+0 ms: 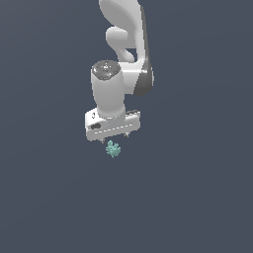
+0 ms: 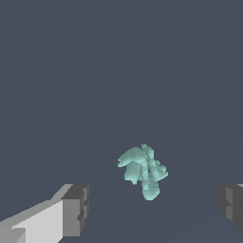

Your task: Pick up the object and move it to a goal position.

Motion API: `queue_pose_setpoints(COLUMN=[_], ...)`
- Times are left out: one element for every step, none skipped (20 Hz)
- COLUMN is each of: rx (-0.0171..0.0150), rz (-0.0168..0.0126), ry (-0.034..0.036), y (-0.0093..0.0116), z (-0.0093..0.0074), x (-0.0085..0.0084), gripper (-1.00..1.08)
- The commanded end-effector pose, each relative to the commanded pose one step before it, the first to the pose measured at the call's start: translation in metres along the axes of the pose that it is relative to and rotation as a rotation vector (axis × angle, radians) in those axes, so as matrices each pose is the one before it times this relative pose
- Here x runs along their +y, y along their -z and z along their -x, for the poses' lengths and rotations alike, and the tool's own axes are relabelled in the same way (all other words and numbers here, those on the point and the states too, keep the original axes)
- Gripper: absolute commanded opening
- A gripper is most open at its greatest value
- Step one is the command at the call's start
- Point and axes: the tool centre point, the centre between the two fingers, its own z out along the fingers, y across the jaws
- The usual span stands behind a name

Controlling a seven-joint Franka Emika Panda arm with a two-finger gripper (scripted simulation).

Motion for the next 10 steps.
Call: queue_pose_setpoints(rx=[-0.00490, -0.00189, -0.00185, -0.00181, -0.00177, -0.00172, -0.00167, -0.00161, -0.00155, -0.00149], rz=[0.00069, 0.00007, -0.00002, -0.00011, -0.00020, -0.00029, -0.00038, -0.00046, -0.00054, -0.00061], ry=[0.06840, 0.02690, 0.02692, 0.02693, 0.02693, 0.02694, 0.02695, 0.02695, 0.02697, 0.02697], y=[-0.00661, -0.00261, -0.00260, -0.00260, -0.00259, -0.00259, -0.00258, -0.00257, -0.00257, -0.00256], z=[0.00196, 0.00082, 0.00084, 0.00085, 0.00087, 0.00088, 0.00089, 0.00090, 0.00090, 0.00091], x=[0.00194, 0.00068, 0.00063, 0.00060, 0.00056, 0.00052, 0.00048, 0.00044, 0.00040, 0.00036], gripper=[1.00, 1.00, 1.00, 1.00, 1.00, 1.00, 1.00, 1.00, 1.00, 1.00])
